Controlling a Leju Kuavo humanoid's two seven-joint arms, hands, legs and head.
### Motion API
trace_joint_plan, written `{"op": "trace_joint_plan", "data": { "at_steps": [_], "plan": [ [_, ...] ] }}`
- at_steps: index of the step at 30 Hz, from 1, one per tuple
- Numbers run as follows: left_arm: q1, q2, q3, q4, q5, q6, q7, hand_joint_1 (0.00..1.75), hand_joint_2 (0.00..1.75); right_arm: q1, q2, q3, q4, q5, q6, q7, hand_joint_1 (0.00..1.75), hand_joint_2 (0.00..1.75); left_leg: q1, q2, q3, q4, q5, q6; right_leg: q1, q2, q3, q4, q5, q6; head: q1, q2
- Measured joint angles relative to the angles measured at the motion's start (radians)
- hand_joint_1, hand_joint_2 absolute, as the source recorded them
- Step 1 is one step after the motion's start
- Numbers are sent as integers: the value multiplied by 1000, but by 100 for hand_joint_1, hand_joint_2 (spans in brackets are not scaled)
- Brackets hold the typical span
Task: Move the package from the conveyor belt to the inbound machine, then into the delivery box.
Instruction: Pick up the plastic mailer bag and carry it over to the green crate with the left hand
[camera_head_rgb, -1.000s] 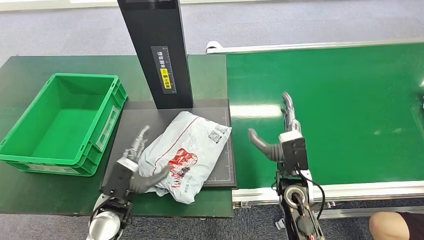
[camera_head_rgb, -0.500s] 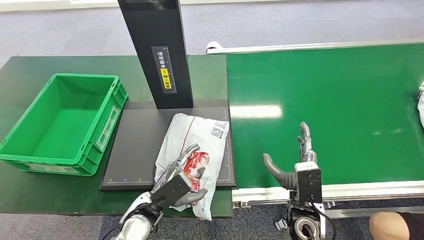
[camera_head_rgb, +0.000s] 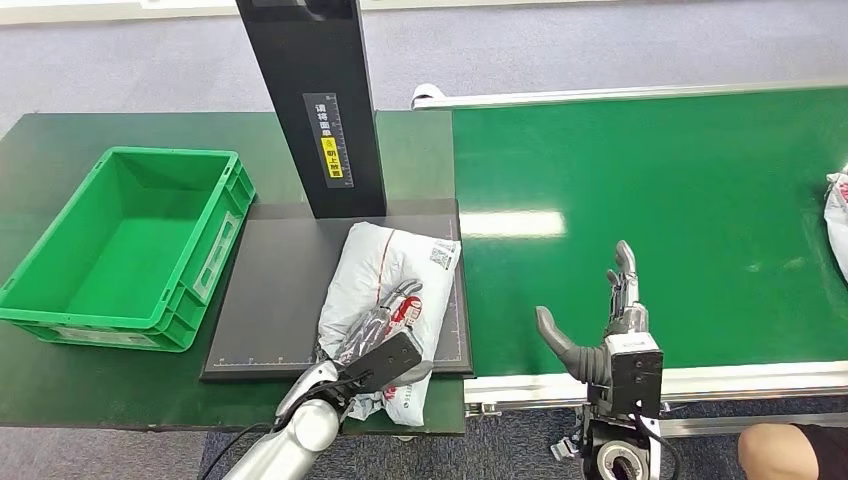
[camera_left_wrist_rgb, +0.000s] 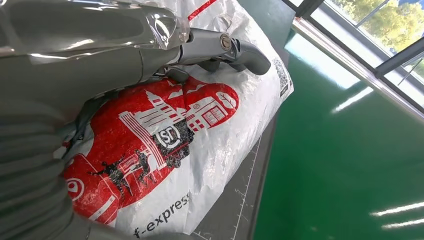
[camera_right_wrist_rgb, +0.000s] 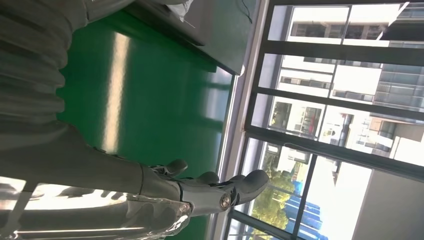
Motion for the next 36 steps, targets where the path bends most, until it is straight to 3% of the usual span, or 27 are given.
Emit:
{"op": "trace_joint_plan", "data": {
  "at_steps": [7, 11, 19, 23, 28, 36],
  "plan": [
    [-100, -21, -24, 187, -242, 314, 53, 0, 175, -2, 9, 0, -27, -7, 15, -19, 0, 175, 0, 0, 1, 0, 1, 0, 0, 0, 1, 0, 0, 0, 0, 0],
    [-169, -28, -52, 318, -438, 474, 150, 175, 175, -18, 14, 0, -28, -15, 24, -27, 0, 175, 0, 1, 1, 0, 1, 0, 0, 0, 1, 0, 1, 0, 0, 0],
    [-231, -12, -44, 420, -535, 559, 167, 175, 175, -38, 16, -1, -25, -32, 25, -52, 0, 175, 0, 1, 1, 0, 1, 0, 0, 0, 1, 0, 1, 0, 0, 0],
    [-239, -2, -19, 427, -559, 608, 126, 175, 175, -41, 17, -1, -17, -35, 20, -57, 0, 175, 0, 1, 0, 0, 1, 0, 0, 0, 1, 0, 1, 0, 0, 0],
    [-195, 15, 32, 298, -614, 642, -16, 175, 175, -44, 15, -9, -7, -57, 10, -69, 0, 175, 0, 0, 0, 0, 1, 0, 0, 0, 1, 0, 1, 0, 0, 0],
    [-149, 33, 63, 158, -623, 641, -38, 175, 175, -44, 12, -19, -2, -64, 3, -71, 0, 175, 0, 0, -1, 0, 1, 0, 0, 0, 0, 0, 0, 0, 0, 0]
  ]
}}
